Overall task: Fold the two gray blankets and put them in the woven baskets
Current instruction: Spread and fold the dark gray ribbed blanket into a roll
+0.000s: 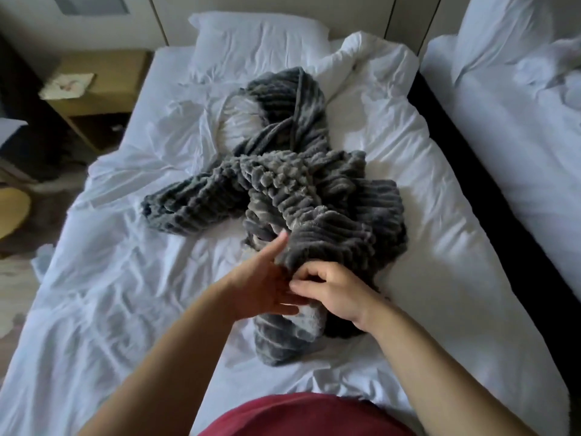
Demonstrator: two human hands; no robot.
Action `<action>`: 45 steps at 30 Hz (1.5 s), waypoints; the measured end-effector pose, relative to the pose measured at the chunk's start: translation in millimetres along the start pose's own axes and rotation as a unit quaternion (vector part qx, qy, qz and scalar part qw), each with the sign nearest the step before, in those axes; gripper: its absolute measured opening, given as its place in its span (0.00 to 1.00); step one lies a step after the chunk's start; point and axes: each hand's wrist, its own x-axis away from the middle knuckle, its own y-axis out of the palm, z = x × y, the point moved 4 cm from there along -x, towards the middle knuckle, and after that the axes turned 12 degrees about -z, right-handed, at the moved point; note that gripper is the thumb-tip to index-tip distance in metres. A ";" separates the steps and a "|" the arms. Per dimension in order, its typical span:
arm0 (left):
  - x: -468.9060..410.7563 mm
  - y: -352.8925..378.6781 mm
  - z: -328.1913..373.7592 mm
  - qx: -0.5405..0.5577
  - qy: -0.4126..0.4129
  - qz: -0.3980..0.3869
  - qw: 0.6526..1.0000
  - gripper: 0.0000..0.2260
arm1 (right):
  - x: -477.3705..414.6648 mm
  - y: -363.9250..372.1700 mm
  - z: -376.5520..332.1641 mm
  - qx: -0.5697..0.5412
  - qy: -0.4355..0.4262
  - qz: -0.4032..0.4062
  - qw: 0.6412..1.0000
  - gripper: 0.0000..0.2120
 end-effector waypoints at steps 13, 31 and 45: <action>-9.6 -5.7 -7.1 0.126 0.073 -0.045 0.988 0.14 | -2.2 -46.8 69.8 -0.500 0.085 0.195 0.840 0.19; -16.0 -39.5 11.1 -0.028 0.065 0.157 0.985 0.08 | -38.7 13.4 -3.7 0.241 -0.039 0.072 0.967 0.09; 55.9 -152.6 50.7 0.317 0.300 0.305 0.847 0.15 | -27.1 -20.0 106.6 0.384 0.352 -0.008 0.854 0.09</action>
